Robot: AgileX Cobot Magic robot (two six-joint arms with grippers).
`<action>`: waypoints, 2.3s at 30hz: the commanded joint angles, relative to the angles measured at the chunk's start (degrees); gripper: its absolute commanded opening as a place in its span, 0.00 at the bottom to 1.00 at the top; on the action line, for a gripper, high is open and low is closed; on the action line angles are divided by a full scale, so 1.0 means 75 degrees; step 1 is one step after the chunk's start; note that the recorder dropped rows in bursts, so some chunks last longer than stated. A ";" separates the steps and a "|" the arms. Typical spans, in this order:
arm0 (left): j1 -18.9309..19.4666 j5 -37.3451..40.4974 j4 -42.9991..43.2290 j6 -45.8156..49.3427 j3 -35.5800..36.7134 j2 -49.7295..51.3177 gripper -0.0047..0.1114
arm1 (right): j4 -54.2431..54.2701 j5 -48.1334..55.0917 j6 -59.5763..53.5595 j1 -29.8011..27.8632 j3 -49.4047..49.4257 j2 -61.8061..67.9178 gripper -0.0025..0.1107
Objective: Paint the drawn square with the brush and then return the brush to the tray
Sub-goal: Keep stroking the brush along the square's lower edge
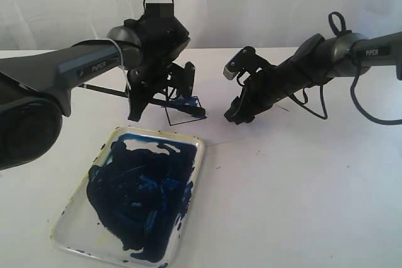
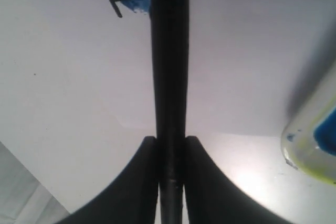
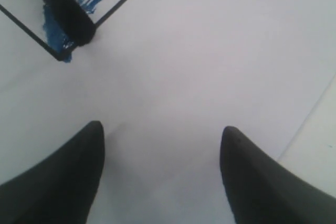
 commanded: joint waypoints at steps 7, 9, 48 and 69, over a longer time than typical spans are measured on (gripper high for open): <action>0.0124 -0.0264 0.0342 -0.0536 -0.0023 -0.0073 0.04 | -0.0216 -0.0045 0.0083 0.0004 0.0024 0.0151 0.55; 0.0165 -0.0264 0.0365 -0.0536 -0.0023 -0.0073 0.04 | -0.0216 -0.0045 0.0083 0.0004 0.0024 0.0151 0.55; 0.0057 -0.0003 0.0292 0.0273 -0.0023 0.0181 0.04 | -0.0216 -0.0154 0.0096 0.0004 0.0024 0.0348 0.55; 0.0197 -0.0180 0.1340 -0.1108 -0.0023 0.0187 0.04 | -0.0216 -0.0014 0.0096 0.0004 0.0024 0.0224 0.55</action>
